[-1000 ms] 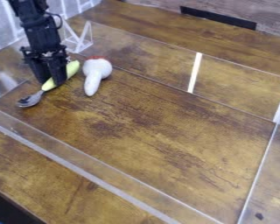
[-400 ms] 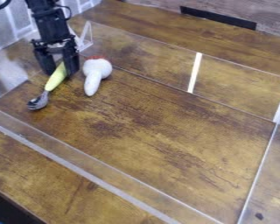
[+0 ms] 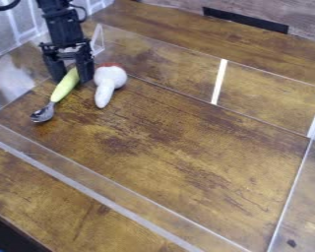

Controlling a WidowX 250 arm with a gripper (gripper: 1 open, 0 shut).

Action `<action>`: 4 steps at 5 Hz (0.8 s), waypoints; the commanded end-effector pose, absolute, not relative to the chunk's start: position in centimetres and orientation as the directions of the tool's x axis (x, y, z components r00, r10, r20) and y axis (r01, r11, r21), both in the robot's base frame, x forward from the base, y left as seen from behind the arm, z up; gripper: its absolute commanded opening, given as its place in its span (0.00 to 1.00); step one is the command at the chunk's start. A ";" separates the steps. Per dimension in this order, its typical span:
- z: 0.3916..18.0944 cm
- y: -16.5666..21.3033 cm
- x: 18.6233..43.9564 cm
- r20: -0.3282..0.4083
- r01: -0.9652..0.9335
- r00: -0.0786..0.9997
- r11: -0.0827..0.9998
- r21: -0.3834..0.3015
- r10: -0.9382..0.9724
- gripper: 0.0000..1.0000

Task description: Move the green spoon to the left side of the table

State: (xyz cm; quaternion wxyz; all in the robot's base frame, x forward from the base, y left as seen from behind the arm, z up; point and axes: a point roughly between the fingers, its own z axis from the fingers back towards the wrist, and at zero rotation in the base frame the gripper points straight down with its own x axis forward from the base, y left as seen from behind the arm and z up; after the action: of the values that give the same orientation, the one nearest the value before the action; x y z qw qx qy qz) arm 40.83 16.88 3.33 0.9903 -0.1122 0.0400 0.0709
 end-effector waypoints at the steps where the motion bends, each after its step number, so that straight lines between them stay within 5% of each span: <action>1: 9.0 15.0 42.6 0.029 -0.150 0.987 0.975 -0.165 0.157 1.00; 4: 15.9 8.7 42.6 0.103 -0.062 0.992 0.989 -0.134 0.077 1.00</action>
State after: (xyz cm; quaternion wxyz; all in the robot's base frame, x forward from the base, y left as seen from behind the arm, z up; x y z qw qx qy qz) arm 42.47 9.33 10.38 0.9956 -0.0806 0.0120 0.0468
